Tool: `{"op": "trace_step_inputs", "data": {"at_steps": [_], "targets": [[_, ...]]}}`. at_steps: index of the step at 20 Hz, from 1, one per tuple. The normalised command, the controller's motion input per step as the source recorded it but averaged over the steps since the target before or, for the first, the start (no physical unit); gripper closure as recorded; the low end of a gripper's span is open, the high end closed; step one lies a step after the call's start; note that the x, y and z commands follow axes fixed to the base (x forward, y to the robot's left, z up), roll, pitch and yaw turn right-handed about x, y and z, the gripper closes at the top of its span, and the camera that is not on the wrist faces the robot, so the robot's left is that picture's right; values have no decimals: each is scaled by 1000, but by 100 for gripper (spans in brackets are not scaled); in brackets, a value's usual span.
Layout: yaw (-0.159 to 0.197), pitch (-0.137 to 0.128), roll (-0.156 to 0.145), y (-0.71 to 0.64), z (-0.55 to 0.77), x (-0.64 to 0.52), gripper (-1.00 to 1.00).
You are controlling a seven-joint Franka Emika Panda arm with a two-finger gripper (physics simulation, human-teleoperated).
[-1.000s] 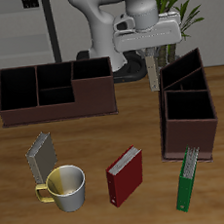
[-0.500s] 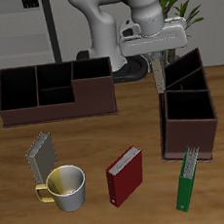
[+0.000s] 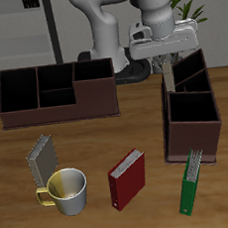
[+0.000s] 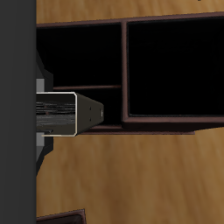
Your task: Place the left yellow book into the left desk caddy's front compartment
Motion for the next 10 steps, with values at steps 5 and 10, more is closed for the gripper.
{"op": "trace_step_inputs", "data": {"at_steps": [5, 10], "targets": [[19, -12, -3, 73, 29, 62, 100], [7, -15, 16, 48, -1, 56, 100]]}}
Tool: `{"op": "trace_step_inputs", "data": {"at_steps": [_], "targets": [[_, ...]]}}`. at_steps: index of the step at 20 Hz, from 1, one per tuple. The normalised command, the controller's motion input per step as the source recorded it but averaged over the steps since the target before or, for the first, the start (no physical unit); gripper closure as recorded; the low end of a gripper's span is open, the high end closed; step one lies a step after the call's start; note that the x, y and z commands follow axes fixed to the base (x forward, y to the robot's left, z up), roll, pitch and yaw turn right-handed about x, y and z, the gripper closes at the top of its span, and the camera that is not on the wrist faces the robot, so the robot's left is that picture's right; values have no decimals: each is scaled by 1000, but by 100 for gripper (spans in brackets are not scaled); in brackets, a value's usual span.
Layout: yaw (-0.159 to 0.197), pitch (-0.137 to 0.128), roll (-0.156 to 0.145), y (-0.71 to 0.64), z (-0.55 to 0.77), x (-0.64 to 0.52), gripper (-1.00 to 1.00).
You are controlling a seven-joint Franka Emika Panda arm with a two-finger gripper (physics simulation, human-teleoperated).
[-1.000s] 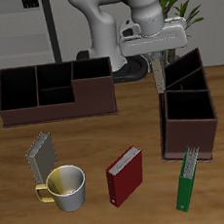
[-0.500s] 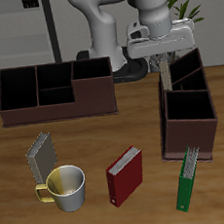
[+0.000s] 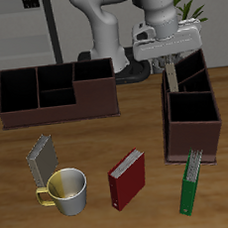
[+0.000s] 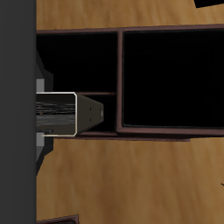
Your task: Place the left yellow book into the left desk caddy's front compartment
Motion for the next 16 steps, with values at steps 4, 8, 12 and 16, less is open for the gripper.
{"op": "trace_step_inputs", "data": {"at_steps": [4, 8, 12, 16], "targets": [[14, -2, 4, 35, -46, 15, 100], [-5, 9, 11, 47, -72, 37, 100], [-1, 9, 4, -13, -130, 29, 100], [1, 12, 2, -16, -98, 35, 100]]}}
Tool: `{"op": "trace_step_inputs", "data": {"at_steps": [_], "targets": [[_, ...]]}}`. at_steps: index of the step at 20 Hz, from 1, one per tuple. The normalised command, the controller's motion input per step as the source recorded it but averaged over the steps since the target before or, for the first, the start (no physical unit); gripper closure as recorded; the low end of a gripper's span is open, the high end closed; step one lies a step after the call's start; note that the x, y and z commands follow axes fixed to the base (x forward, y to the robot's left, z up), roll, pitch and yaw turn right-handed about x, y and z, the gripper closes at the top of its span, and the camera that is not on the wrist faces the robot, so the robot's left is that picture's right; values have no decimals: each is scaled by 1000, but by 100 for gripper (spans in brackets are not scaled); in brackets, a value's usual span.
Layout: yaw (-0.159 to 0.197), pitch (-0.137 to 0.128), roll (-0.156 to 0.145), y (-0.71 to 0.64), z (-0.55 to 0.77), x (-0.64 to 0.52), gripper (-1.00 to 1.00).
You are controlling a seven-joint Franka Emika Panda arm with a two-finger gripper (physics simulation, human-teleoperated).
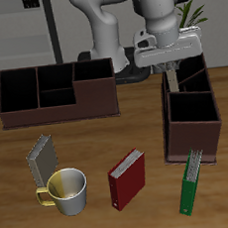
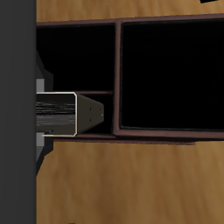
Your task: Place the left yellow book into the left desk caddy's front compartment
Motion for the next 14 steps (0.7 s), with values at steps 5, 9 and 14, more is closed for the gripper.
{"op": "trace_step_inputs", "data": {"at_steps": [5, 9, 14], "targets": [[-7, 18, -3, 0, -140, 39, 100], [-16, 35, -2, 21, -205, 22, 100], [13, 48, 9, 87, -273, 19, 100]]}}
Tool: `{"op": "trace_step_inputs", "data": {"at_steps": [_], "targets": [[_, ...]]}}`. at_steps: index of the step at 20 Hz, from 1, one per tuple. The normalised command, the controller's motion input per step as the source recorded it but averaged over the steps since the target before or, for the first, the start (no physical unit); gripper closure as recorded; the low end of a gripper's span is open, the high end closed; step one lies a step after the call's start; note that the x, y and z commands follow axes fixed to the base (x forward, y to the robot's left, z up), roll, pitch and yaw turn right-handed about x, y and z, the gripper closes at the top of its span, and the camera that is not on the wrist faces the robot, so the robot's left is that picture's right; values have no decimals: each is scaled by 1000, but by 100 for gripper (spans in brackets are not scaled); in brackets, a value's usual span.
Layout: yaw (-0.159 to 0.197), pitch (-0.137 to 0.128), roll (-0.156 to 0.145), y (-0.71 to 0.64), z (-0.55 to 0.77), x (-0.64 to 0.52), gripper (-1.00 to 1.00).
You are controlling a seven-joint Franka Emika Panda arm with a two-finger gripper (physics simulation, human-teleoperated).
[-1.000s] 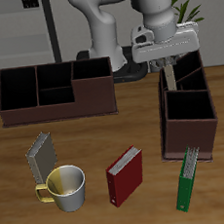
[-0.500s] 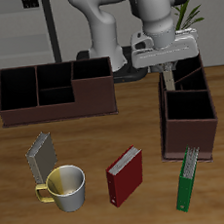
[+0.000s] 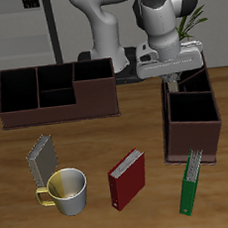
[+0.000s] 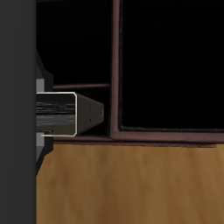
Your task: Place the left yellow book into the left desk caddy's front compartment
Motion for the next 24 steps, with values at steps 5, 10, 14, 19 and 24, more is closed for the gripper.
{"op": "trace_step_inputs", "data": {"at_steps": [5, 10, 14, 19, 24], "targets": [[-9, 33, 2, 41, -225, 44, 100], [-29, 64, 8, -7, -226, 78, -100], [-7, 12, 14, -9, -33, 16, -100], [-3, -8, 6, -42, 79, -2, -100], [-7, -12, 12, 42, 109, -20, -100]]}}
